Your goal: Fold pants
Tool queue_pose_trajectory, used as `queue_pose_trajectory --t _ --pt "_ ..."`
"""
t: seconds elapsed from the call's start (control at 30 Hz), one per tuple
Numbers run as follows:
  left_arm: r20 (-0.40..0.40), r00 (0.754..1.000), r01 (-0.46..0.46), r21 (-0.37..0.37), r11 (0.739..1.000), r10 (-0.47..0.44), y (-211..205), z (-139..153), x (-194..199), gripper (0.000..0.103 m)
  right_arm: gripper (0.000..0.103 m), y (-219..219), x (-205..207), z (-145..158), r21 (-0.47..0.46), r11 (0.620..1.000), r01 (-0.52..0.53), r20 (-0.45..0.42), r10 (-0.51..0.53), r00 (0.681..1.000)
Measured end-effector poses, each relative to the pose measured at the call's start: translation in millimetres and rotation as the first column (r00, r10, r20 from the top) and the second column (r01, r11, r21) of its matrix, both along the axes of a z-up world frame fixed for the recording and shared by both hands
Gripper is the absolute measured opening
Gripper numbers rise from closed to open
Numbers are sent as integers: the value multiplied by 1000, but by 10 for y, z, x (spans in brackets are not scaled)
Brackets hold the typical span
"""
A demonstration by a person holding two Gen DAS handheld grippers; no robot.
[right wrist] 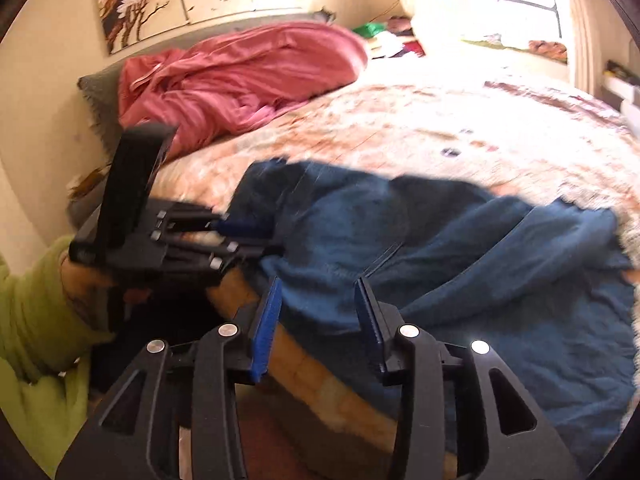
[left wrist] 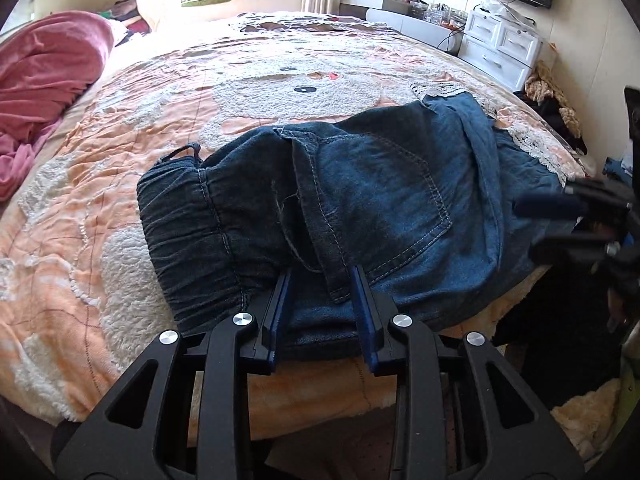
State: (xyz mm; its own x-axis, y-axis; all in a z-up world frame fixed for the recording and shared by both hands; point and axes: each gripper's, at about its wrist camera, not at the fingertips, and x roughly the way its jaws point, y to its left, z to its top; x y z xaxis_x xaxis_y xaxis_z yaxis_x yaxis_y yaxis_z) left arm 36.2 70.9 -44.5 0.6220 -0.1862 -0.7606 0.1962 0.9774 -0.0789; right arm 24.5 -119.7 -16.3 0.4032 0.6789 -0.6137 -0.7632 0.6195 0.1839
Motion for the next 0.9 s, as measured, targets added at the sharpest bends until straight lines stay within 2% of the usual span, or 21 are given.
queue_pose_trajectory --t 0.13,0.2,0.27,0.3,0.37,0.47,0.6,0.67,0.8,0.9 --pt "2 1000 -1 -5 1000 1 1 2 3 23 37 197 124 -67 -82 995 62 25 -61 998" --pt "3 1000 -1 -9 1000 1 6 2 4 23 37 275 208 -158 -123 990 66 2 -66 998" --pt "4 1000 1 -5 1000 -1 -4 3 4 23 37 338 263 -344 -217 972 84 -20 -91 996" --pt "0 1000 3 -6 1000 -3 -8 -6 13 23 37 324 284 -409 -226 970 89 -40 -101 994" --pt "2 1000 1 2 1000 -1 -16 -15 24 23 37 274 291 -426 -190 976 109 -56 -121 991" --pt "8 1000 0 12 1000 0 -34 -27 27 23 37 280 294 -430 -198 975 102 -46 -114 992" --pt "30 999 -9 -2 1000 9 -24 54 -5 23 38 177 283 -359 -151 984 94 -70 -106 992" --pt "56 998 -2 -20 1000 3 -17 144 -56 24 47 71 275 -263 -107 989 98 -71 -106 992" --pt "72 997 -2 -77 997 7 7 314 -115 34 51 -184 279 -61 -65 986 151 -39 -154 987" --pt "106 994 8 -63 998 -1 -61 457 -141 40 59 -435 341 16 -65 971 230 -28 -233 972"
